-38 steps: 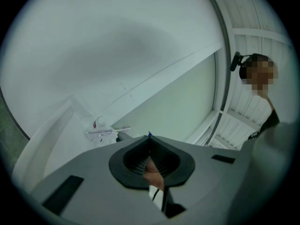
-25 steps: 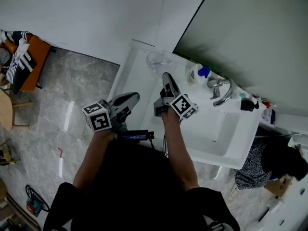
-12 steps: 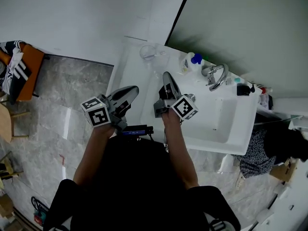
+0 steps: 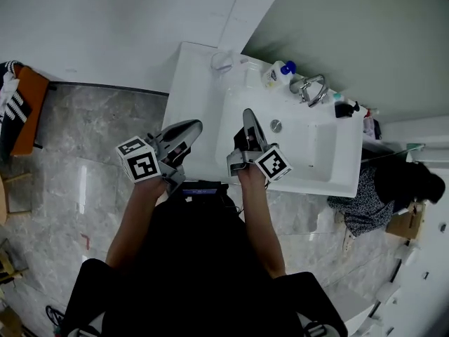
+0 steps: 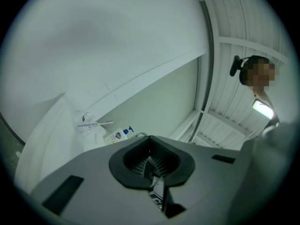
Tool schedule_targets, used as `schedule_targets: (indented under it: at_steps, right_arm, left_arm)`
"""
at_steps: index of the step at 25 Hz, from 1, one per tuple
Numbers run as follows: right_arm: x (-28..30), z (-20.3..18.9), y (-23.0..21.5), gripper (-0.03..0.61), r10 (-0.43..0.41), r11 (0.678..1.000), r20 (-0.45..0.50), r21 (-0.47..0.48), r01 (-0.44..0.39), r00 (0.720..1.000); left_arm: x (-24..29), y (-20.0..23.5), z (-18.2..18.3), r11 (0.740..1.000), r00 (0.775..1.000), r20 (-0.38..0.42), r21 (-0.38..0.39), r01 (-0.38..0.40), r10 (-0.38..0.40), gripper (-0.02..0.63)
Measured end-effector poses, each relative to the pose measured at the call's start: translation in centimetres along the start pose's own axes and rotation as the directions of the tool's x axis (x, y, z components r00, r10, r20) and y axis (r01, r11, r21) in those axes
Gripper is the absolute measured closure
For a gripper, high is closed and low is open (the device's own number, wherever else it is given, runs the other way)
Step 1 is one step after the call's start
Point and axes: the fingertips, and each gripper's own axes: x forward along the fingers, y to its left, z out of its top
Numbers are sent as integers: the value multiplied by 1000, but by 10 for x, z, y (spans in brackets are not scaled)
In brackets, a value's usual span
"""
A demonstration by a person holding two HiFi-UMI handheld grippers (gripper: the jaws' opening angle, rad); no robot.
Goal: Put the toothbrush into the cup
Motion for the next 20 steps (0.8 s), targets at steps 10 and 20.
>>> schedule_targets:
  at_steps: [10, 20]
  right_arm:
    - [-62, -6, 57, 571, 0, 996, 89, -86, 8, 996]
    - [-95, 18, 85, 571, 51, 993, 120, -112, -37, 991]
  left_arm:
    - [-26, -27, -23, 991, 991, -32, -45, 126, -128, 604]
    - [-11, -59, -37, 983, 983, -40, -32, 180, -182, 604]
